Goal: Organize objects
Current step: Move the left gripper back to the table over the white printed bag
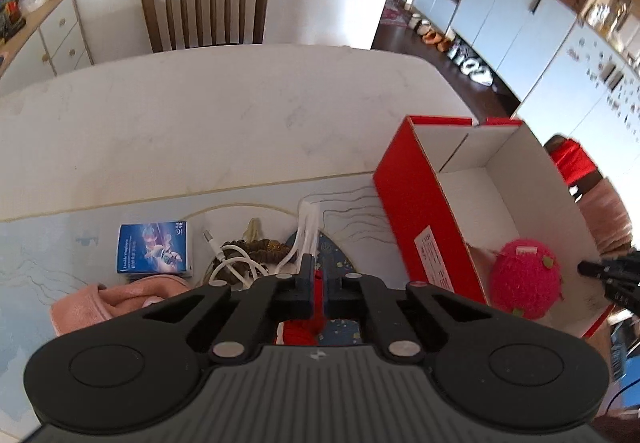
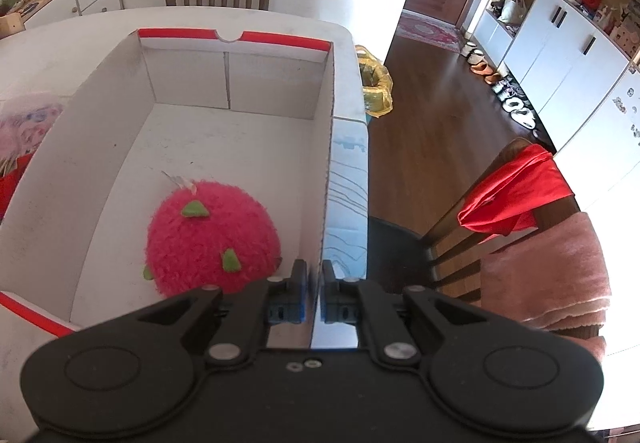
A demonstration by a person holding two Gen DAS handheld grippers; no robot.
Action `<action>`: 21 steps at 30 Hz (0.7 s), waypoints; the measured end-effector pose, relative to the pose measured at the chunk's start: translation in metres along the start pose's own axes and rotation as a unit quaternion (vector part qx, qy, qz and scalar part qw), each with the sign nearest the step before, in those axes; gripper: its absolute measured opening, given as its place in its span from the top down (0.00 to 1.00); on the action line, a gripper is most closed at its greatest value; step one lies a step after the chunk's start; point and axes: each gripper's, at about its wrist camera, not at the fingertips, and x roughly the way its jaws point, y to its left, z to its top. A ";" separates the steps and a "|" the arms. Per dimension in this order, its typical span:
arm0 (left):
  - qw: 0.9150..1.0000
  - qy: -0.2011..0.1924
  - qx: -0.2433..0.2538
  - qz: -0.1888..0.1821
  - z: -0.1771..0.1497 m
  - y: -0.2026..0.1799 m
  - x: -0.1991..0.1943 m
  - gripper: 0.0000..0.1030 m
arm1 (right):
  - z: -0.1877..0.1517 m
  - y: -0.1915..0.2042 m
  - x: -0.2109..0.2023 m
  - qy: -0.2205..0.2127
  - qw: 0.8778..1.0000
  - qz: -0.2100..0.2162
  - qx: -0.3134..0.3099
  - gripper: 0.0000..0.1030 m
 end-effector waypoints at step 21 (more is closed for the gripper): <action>0.999 0.025 -0.025 -0.003 0.024 0.007 0.063 0.41 | 0.003 -0.003 0.000 0.008 1.000 0.014 0.002 0.94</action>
